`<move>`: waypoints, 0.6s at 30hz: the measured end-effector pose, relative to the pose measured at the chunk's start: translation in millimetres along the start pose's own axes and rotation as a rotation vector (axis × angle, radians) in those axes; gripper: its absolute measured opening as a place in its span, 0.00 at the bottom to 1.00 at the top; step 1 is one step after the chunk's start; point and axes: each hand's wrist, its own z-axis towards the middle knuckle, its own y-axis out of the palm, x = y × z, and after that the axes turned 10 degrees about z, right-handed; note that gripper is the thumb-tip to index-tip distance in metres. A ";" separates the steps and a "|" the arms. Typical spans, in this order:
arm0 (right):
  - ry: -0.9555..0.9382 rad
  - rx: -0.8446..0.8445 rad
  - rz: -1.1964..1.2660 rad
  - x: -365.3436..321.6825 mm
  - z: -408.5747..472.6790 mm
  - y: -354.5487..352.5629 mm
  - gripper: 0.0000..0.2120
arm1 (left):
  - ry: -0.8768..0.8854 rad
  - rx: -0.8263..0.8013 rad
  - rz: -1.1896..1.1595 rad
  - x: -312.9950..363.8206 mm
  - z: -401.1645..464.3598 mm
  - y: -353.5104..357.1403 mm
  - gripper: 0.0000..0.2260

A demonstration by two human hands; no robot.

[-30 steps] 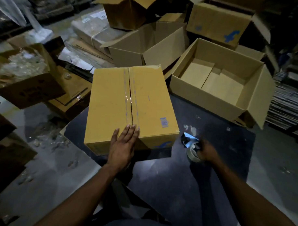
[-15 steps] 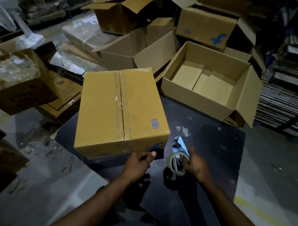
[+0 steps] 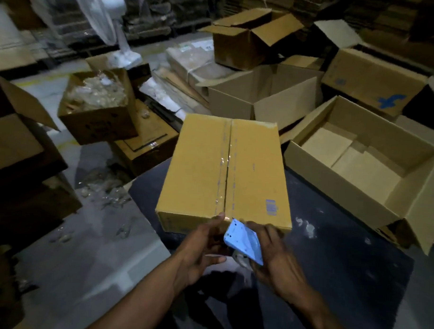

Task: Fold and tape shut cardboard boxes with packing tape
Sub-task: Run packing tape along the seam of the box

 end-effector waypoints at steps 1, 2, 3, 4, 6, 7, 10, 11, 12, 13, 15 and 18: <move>-0.040 -0.031 0.002 -8.4 12.7 -2.6 0.39 | 0.001 0.019 -0.074 2.9 -2.7 -12.9 0.26; -0.075 -0.062 0.020 -16.7 26.4 -4.4 0.43 | -0.007 0.025 -0.155 5.5 -5.5 -25.6 0.22; -0.110 -0.086 0.056 -28.2 41.1 -7.2 0.44 | -0.008 0.016 -0.234 7.9 -8.0 -38.2 0.18; -0.146 -0.105 0.106 -40.5 54.6 -11.5 0.44 | -0.003 0.016 -0.299 11.0 -9.8 -48.1 0.14; -0.243 -0.160 0.122 -68.5 80.4 -18.2 0.42 | 0.050 0.127 -0.340 13.9 -6.0 -73.1 0.12; -0.286 -0.197 0.065 -83.3 91.5 -20.0 0.40 | 0.097 0.220 -0.307 15.2 -3.6 -86.8 0.12; -0.345 -0.324 -0.157 -117.9 120.4 -18.0 0.32 | 0.181 0.480 -0.182 22.1 -0.9 -117.1 0.08; -0.360 -0.359 -0.208 -125.0 127.2 -17.1 0.30 | 0.178 0.516 -0.183 22.2 2.6 -125.7 0.06; -0.368 -0.390 -0.242 -129.0 133.1 -17.6 0.29 | 0.168 0.542 -0.194 20.2 5.5 -135.6 0.05; -0.367 -0.412 -0.267 -129.5 138.3 -20.9 0.29 | 0.160 0.576 -0.220 17.7 8.5 -147.6 0.04; -0.348 -0.439 -0.324 -119.4 146.7 -33.7 0.28 | 0.171 0.665 -0.309 12.8 13.2 -177.8 0.03; -0.293 -0.524 -0.400 -98.4 156.5 -50.0 0.29 | 0.151 0.647 -0.257 8.6 18.6 -213.9 0.04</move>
